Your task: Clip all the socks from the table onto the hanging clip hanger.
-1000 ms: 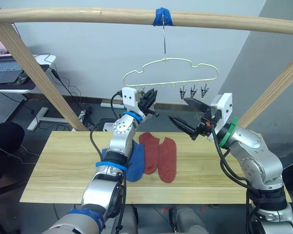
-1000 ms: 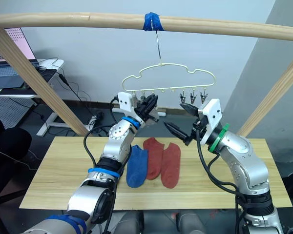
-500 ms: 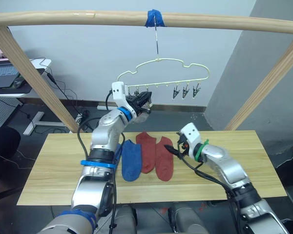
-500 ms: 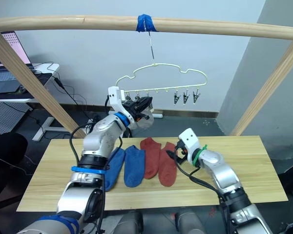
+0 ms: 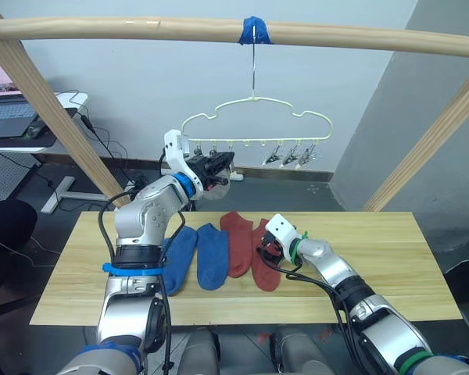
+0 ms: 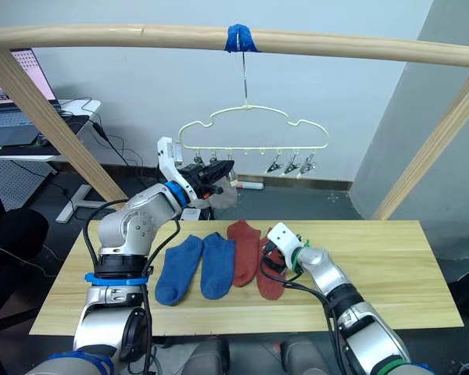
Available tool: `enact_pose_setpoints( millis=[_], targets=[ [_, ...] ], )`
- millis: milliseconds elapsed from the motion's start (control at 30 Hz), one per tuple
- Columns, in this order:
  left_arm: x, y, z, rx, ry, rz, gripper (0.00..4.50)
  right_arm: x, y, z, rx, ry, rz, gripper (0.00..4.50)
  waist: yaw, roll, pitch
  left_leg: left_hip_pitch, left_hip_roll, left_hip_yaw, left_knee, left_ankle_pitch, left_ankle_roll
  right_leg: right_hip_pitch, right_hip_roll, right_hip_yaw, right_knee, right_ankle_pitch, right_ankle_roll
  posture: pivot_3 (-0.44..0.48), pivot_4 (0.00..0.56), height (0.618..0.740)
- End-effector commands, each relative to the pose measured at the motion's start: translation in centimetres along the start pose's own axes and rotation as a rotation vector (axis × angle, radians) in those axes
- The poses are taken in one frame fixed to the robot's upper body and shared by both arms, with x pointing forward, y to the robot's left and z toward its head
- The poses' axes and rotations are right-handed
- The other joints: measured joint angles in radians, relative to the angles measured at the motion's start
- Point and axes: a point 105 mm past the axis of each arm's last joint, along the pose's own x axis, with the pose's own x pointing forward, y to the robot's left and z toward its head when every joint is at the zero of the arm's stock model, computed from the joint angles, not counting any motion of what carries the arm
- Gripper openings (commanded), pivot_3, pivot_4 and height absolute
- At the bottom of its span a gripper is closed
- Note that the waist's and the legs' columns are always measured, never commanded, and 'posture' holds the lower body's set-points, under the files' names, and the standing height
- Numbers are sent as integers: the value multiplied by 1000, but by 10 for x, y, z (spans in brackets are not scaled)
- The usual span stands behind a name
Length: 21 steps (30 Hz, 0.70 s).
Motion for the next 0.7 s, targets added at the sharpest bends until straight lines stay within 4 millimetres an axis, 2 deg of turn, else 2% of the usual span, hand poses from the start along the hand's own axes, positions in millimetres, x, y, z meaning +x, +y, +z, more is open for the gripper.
enact_pose_setpoints(
  millis=[33,200,333,400,467,533,700],
  targets=[
    [-4,-6,10,-11,-31,-19,82,-4,-3,-18,-27,48,-1,3249,0,0,0,1,0,0,0,0,0,1,0,0,0,0,0,18,133,740],
    [-4,-12,8,-134,-15,-57,82,-12,-9,-20,-42,29,-7,1422,0,0,0,1,0,0,0,0,0,1,0,1,0,0,2,18,133,740],
    [-7,-12,12,-256,-7,-90,82,-26,-16,-14,-44,-30,-22,48,2,0,0,1,0,0,0,0,0,1,0,0,0,0,2,6,136,740],
    [-8,-10,13,-295,-1,-94,82,-36,-19,-3,-35,-87,-35,48,3,0,0,0,0,0,0,0,0,1,0,0,0,0,2,4,144,740],
    [-9,-11,12,-307,17,-103,82,-48,-17,25,-42,-211,-28,48,3,0,0,0,0,0,0,0,0,0,0,0,-1,0,3,2,146,740],
    [-9,-11,11,-301,31,-101,82,-58,-13,44,-56,-286,-13,48,-2,0,0,0,0,1,-1,0,0,-1,0,1,-1,-1,3,-3,151,740],
    [-8,-11,12,-325,19,-100,82,-78,-5,74,-100,-366,-1,48,0,0,0,0,0,0,-1,0,0,-1,0,1,-1,-2,5,-7,153,740]
  ],
)
